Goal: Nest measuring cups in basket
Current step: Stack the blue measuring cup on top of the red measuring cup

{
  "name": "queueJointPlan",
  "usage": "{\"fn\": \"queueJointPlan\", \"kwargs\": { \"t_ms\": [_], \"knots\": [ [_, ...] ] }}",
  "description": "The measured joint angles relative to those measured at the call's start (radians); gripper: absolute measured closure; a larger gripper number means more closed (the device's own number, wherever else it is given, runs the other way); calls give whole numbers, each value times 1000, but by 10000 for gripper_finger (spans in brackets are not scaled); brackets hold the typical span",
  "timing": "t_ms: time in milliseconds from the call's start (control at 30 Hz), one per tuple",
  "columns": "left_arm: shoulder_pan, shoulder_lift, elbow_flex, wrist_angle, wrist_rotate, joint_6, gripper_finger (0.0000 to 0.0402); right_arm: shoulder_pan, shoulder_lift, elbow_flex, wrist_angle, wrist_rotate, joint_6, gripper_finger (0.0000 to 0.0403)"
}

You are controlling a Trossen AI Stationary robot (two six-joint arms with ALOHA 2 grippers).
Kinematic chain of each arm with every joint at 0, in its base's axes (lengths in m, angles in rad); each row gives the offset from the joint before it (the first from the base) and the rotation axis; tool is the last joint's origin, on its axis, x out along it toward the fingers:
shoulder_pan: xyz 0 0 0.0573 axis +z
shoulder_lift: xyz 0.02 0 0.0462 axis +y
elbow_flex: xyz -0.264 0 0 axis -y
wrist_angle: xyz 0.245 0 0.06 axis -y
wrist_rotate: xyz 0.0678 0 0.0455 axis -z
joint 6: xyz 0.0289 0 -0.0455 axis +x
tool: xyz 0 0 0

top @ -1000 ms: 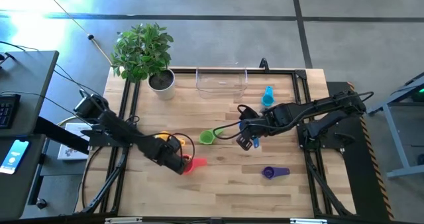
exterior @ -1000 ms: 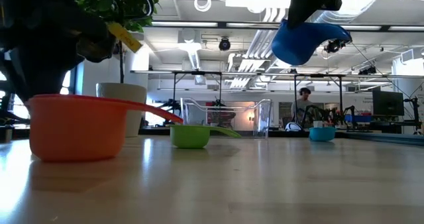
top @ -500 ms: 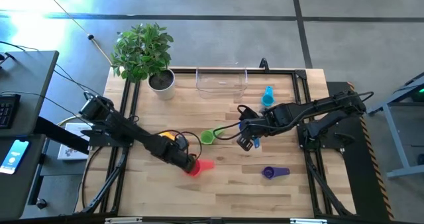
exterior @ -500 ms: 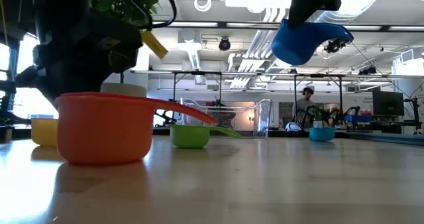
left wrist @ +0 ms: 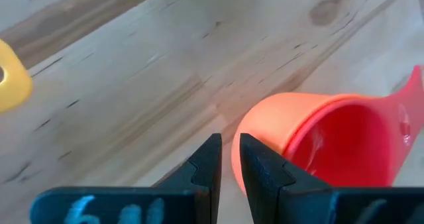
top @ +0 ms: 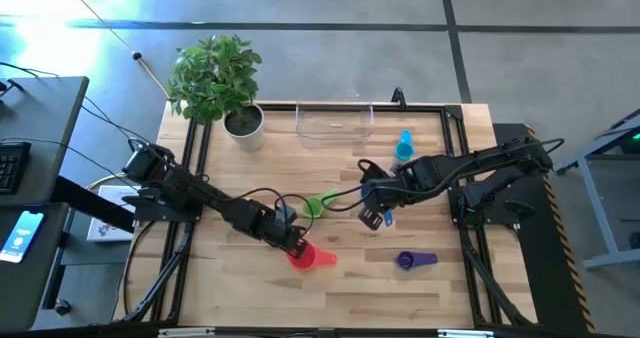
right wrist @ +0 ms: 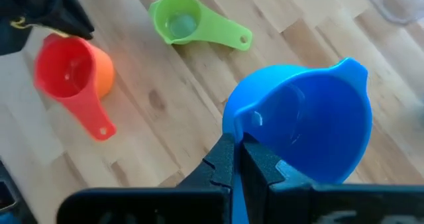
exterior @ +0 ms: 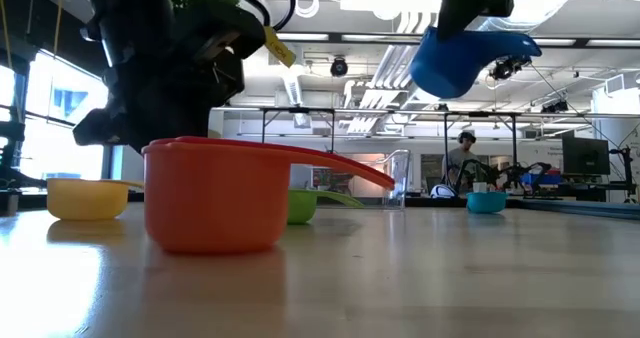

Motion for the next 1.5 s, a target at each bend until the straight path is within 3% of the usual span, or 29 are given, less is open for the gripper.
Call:
{"fn": "queueJointPlan", "kwargs": {
  "t_ms": [267,500,967,1333,1500],
  "knots": [
    [17,-5,95,-111,0,118,355,1,0,0,206,-132,-114,403],
    [46,-46,196,-270,-10,266,355,1,0,0,335,-182,-147,403],
    [101,-359,220,-478,-139,341,355,1,0,0,579,-197,-197,403],
    [110,-516,219,-532,-140,409,355,0,39,0,978,-242,-447,403],
    [110,-569,219,-599,-166,408,355,0,93,0,974,-285,-459,402]
  ]
}}
